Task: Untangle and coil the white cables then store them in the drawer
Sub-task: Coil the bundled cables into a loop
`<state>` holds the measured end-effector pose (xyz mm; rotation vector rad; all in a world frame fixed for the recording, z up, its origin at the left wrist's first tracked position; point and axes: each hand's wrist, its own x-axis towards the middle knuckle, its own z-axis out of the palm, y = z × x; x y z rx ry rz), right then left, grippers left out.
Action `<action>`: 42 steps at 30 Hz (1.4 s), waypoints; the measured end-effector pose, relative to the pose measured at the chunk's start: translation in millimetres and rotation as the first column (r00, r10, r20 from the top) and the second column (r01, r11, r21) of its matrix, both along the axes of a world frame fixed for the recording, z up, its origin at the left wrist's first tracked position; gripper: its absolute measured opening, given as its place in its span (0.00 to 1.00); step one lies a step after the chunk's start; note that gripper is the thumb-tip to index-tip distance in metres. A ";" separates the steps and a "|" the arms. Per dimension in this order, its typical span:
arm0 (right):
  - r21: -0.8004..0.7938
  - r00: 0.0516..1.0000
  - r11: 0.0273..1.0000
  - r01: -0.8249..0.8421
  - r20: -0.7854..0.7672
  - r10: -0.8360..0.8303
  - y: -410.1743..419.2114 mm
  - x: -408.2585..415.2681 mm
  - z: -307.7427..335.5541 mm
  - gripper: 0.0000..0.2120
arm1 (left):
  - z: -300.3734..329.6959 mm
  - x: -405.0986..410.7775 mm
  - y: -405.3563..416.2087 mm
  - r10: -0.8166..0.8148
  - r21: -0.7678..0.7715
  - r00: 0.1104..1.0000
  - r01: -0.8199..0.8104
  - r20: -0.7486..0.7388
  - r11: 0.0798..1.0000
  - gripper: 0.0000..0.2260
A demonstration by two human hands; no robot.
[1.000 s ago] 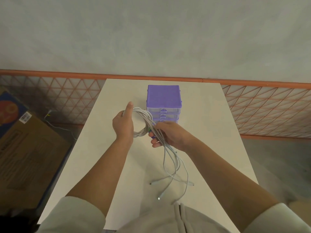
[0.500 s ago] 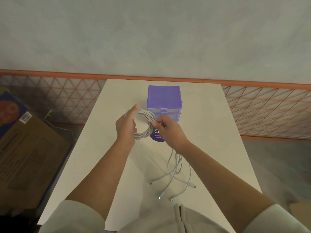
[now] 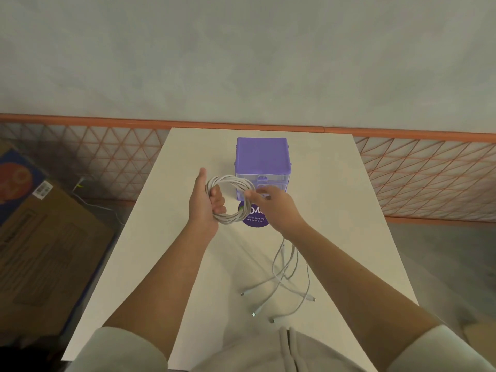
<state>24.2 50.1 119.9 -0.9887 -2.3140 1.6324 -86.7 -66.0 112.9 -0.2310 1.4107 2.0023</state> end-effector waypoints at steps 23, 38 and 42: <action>0.202 0.969 0.976 -0.079 -0.214 0.122 17.6 7.8 3.1 0.09 | 0.4 11.9 -7.8 -0.534 -0.096 0.838 0.526 -0.110 0.845 0.22; 0.185 0.978 0.969 -0.164 -0.096 0.183 14.8 6.7 2.6 0.14 | 3.5 16.8 -2.9 -0.393 -0.021 0.917 0.393 -0.062 0.919 0.24; 0.176 0.974 0.961 -0.214 -0.035 0.224 27.5 11.1 4.9 0.14 | 11.5 14.2 -6.8 -0.446 0.123 0.895 0.441 0.022 0.889 0.21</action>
